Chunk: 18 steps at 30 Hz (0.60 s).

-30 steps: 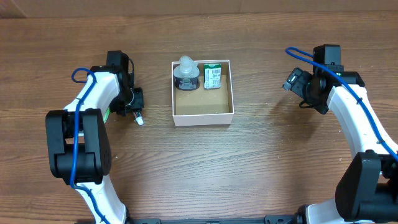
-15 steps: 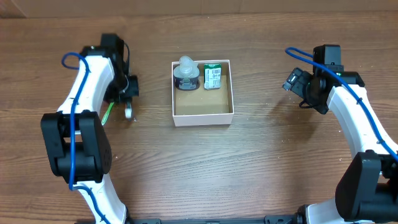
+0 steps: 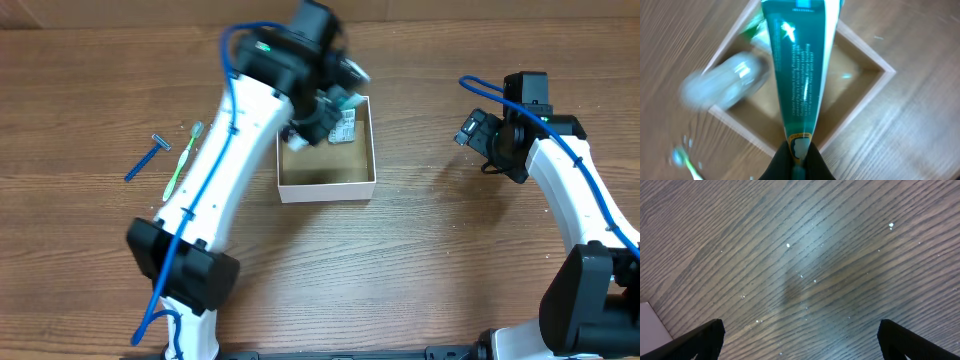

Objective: Pack container
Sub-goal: 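Carry the toothpaste tube with the left gripper into the box and release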

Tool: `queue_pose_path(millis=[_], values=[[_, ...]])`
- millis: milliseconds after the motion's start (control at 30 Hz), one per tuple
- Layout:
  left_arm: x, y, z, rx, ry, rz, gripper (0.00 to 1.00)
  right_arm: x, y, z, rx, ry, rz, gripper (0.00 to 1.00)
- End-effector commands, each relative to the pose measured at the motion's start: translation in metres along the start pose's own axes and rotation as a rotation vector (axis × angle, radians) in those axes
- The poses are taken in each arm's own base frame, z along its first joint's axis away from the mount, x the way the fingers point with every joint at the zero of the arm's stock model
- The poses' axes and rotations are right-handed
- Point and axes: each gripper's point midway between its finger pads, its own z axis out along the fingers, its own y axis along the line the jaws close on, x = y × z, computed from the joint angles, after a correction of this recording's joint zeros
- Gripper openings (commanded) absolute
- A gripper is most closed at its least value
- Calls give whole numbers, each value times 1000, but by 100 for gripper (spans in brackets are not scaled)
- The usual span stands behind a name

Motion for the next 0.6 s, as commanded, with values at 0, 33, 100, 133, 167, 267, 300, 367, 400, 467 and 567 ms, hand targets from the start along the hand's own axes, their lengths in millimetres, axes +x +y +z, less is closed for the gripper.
queue_pose_path(millis=[0,33,100,133,167,267,300,367,400,467,567], values=[[-8,-26,-12,-10,-21,268,6,-8,3,-3,-2,-21,3,100],[-4,-32,-5,14,-4,315,8,-8,3,-3,-2,-21,2,100],[9,-36,8,55,47,357,12,-8,3,-3,-2,-21,2,100],[18,-37,14,72,79,375,14,-8,3,-3,-2,-22,2,100],[30,-38,24,97,121,402,15,-8,3,-3,-2,-21,2,100],[53,-43,51,151,197,467,20,-8,3,-3,-2,-21,2,100],[59,-44,62,162,213,481,20,-8,3,-3,-2,-21,2,100],[62,-43,70,158,220,486,21,-8,3,-3,-2,-21,2,100],[61,-42,71,149,219,487,20,-8,3,-3,-2,-21,2,100],[53,-37,65,108,205,460,14,-8,3,-3,-2,-21,2,100],[25,-31,31,42,116,347,24,-8,3,-3,-2,-21,3,100]])
